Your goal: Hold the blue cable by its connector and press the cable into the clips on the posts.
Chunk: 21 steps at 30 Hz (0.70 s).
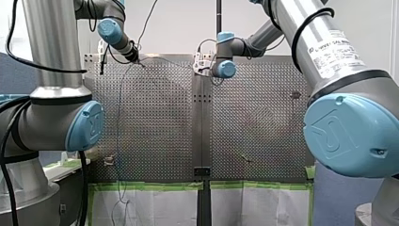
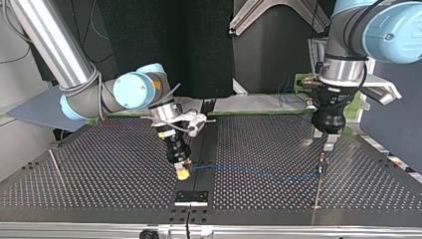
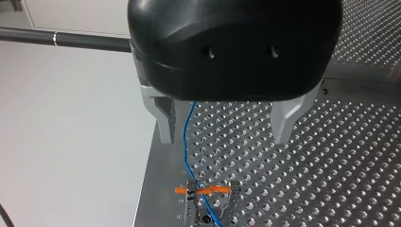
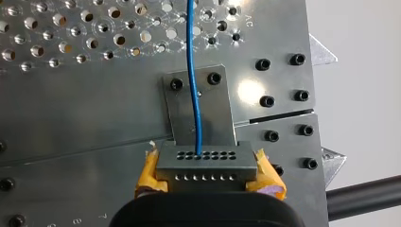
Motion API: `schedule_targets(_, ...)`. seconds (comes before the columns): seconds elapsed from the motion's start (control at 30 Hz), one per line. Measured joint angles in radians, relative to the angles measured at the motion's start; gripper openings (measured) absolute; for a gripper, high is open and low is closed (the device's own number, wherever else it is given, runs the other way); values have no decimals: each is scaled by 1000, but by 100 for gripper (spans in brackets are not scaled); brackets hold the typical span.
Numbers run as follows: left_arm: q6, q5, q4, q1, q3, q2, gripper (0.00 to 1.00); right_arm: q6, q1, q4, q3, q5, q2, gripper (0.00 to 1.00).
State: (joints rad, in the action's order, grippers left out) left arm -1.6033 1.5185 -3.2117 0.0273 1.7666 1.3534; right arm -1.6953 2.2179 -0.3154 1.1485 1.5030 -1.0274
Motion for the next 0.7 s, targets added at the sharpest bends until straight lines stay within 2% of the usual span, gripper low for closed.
schedule_targets(0.37, 0, 31, -8, -17, 0, -3, 100, -2, -6, -2, 1, -3, 0, 0)
schedule_targets(0.7, 19, 115, -40, -38, 1, -11, 100, -3, -3, -1, 1, -4, 1, 0)
